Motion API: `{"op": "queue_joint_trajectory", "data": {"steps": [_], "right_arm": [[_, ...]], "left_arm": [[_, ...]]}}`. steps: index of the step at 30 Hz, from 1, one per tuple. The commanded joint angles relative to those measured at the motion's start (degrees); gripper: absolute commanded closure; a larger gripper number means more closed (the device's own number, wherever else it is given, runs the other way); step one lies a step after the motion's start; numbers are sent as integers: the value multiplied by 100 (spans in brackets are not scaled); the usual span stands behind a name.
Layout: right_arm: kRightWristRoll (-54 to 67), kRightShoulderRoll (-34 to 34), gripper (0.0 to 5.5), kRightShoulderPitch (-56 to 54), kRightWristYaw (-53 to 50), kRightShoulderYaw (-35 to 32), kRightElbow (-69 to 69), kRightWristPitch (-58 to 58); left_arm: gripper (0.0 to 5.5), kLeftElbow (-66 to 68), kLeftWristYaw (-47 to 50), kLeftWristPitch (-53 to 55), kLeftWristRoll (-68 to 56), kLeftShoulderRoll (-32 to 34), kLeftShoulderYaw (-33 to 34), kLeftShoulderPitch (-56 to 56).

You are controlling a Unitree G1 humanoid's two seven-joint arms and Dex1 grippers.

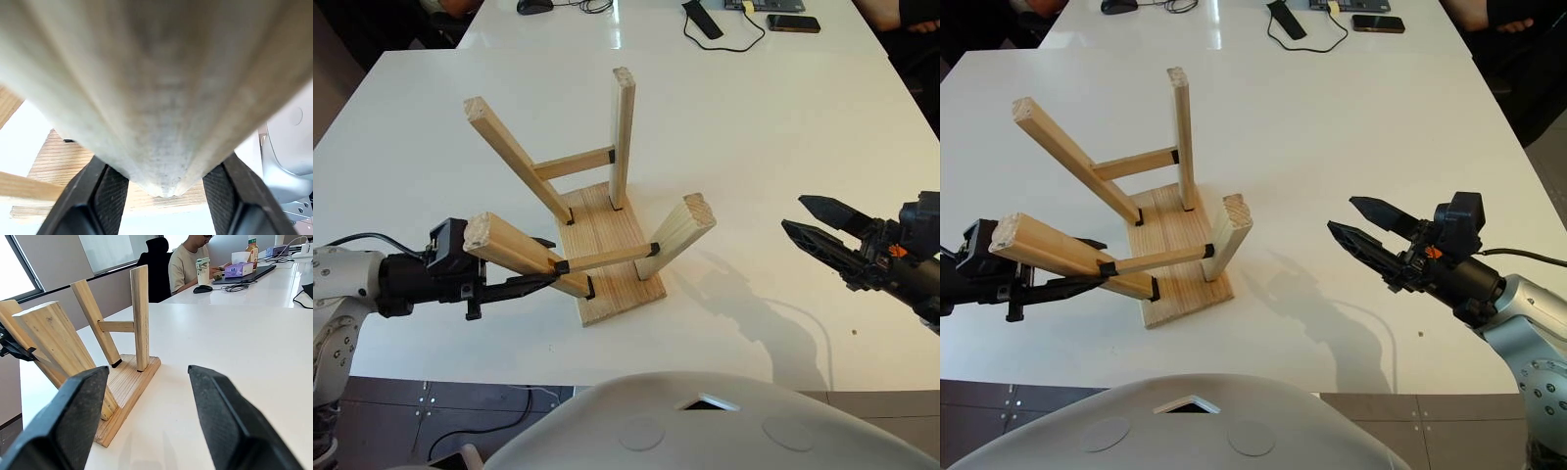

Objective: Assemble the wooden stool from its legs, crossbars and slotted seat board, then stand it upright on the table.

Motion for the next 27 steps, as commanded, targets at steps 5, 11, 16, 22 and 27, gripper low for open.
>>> {"op": "queue_joint_trajectory", "data": {"steps": [5, 11, 16, 22, 27], "right_arm": [[-176, -63, 253, -23, -3, 88, -73, -79], [-172, -124, 253, -119, 4, 147, -54, -57], [-179, -144, 253, -163, 10, 192, -56, -46], [-206, -169, 253, -350, -47, 295, -66, -35], [53, -176, 253, -733, -308, 412, -176, 30]], "left_arm": [[346, 144, 427, 336, 561, 297, -508, 132], [346, 418, 217, -631, 684, 31, -632, -183], [346, 702, 234, -1011, 844, -28, -786, -447], [346, 801, 711, -784, 1003, -127, -1339, -1215], [346, 693, 1235, -251, 907, -387, -1847, -2139]]}}
